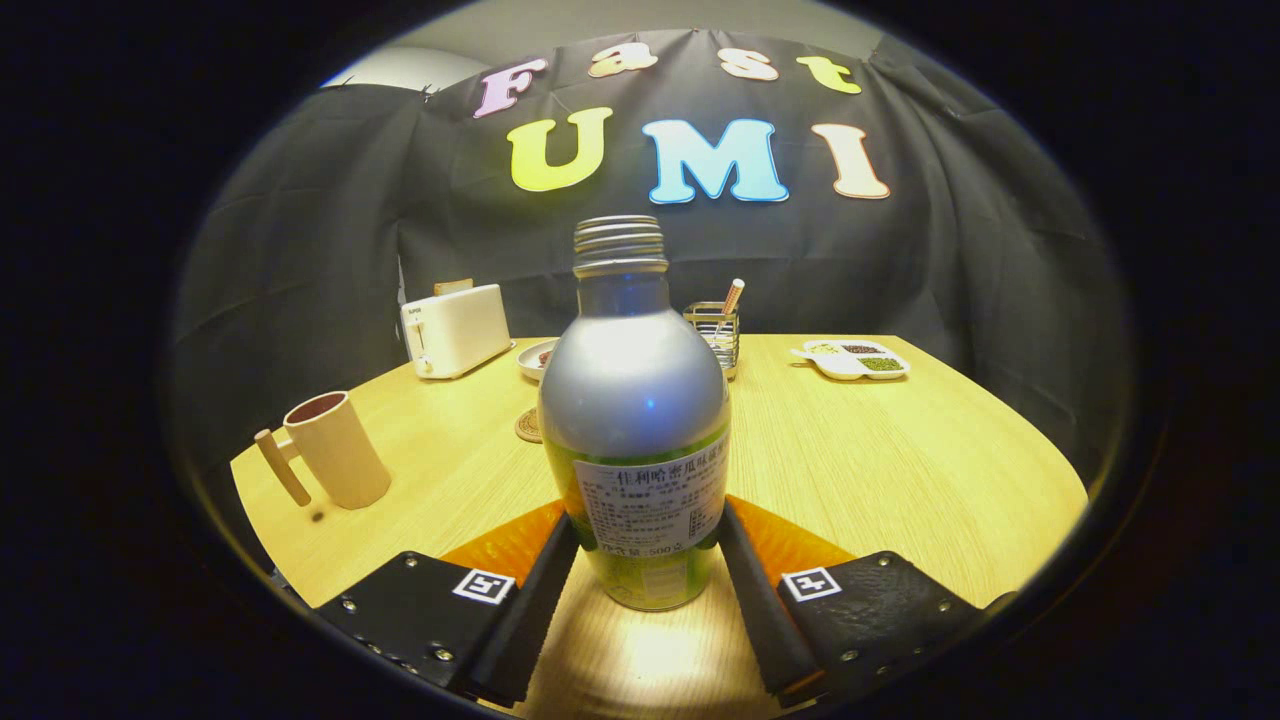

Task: Take the bottle from table, then pour the juice into the cup, finally place the bottle on the coaster

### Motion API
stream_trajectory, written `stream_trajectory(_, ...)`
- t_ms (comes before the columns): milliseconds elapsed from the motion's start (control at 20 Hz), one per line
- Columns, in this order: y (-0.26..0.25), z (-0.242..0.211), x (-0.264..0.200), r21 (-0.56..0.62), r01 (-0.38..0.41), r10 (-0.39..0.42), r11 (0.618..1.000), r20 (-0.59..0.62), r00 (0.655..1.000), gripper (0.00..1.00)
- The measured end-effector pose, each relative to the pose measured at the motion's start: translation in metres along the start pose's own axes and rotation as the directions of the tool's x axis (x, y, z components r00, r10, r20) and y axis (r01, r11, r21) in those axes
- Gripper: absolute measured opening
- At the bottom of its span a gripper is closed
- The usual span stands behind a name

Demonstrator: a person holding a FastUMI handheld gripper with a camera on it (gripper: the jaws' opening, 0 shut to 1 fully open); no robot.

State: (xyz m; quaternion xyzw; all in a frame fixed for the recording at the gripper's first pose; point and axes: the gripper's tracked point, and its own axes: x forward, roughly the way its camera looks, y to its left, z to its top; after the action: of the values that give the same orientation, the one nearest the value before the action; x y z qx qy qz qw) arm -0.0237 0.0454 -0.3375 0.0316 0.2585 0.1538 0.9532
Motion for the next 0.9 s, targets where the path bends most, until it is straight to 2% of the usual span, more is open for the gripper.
stream_trajectory(300, 0.000, 0.009, 0.002, -0.044, 0.034, -0.035, 0.998, -0.025, 0.999, 0.73)
stream_trajectory(400, 0.007, 0.018, 0.000, -0.034, 0.015, -0.016, 0.999, -0.014, 1.000, 0.69)
stream_trajectory(700, 0.040, 0.065, 0.001, -0.096, -0.093, 0.096, 0.991, 0.023, 0.995, 0.69)
stream_trajectory(900, 0.060, 0.084, 0.003, -0.123, -0.124, 0.128, 0.985, 0.025, 0.991, 0.69)
